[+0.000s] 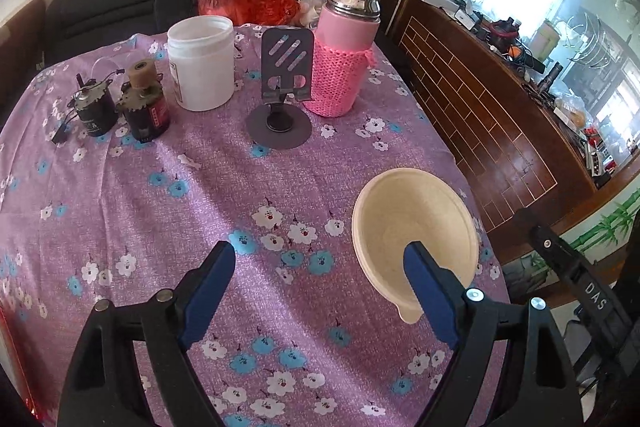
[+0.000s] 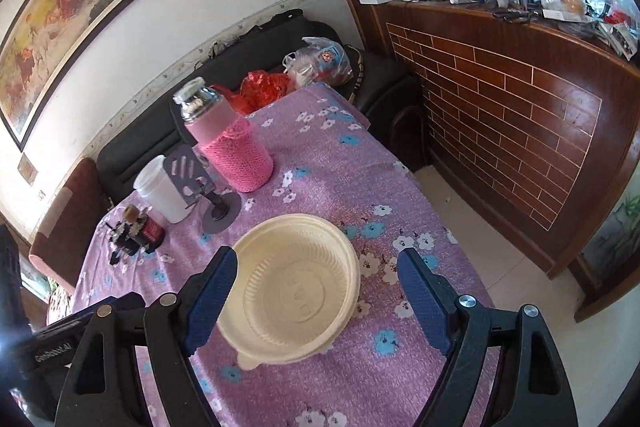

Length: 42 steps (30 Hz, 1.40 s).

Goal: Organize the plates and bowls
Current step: 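Move both tools away from the stack toward the cream paper bowl, then close the left and right grippers on the cream paper bowl's rim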

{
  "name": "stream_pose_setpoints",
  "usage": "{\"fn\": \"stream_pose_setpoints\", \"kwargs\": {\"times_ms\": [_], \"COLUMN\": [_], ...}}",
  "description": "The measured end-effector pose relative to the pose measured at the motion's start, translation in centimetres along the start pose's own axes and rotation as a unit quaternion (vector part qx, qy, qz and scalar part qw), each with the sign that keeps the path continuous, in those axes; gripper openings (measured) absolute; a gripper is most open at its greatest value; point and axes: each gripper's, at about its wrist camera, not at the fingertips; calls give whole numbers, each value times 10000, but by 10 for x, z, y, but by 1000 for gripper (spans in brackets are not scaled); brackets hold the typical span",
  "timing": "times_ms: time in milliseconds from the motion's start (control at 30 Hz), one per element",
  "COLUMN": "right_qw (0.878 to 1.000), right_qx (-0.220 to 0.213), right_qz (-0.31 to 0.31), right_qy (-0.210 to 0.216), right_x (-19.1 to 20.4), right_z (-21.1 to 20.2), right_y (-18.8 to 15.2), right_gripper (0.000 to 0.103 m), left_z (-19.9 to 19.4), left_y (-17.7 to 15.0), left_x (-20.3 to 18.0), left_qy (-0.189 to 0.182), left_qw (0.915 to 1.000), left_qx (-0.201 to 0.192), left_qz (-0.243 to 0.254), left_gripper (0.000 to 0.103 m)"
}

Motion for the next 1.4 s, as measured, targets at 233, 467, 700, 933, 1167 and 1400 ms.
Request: {"fn": "stream_pose_setpoints", "kwargs": {"times_ms": [233,467,700,933,1167,1400], "right_qw": [9995,9993,9986,9982,9976,9974], "right_qx": [-5,213,495,591,684,716], "right_qz": [298,293,164,110,61,3], "right_qy": [83,89,4,-32,-63,-103], "right_x": [-9,-19,-20,-23,-21,-20], "right_z": [42,66,83,90,96,99], "right_y": [-9,-18,-26,-30,-33,-36], "right_gripper": [65,65,55,48,46,40], "left_z": [43,66,92,105,113,114], "left_y": [0,3,3,0,-3,-3], "left_x": [-3,-8,-21,-28,-35,-38], "left_qy": [9,-6,-16,-42,-29,60], "left_qw": [9994,9992,9980,9977,9975,9980], "left_qx": [317,397,625,670,681,596], "left_qz": [-97,-83,51,102,191,203], "left_gripper": [85,85,48,48,43,28]}}
Point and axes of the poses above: each gripper's, at about its wrist camera, not at the fingertips, and z roughly the way its jaws point, x to its left, y to its top, and after that the axes turned 1 degree about z, right-handed
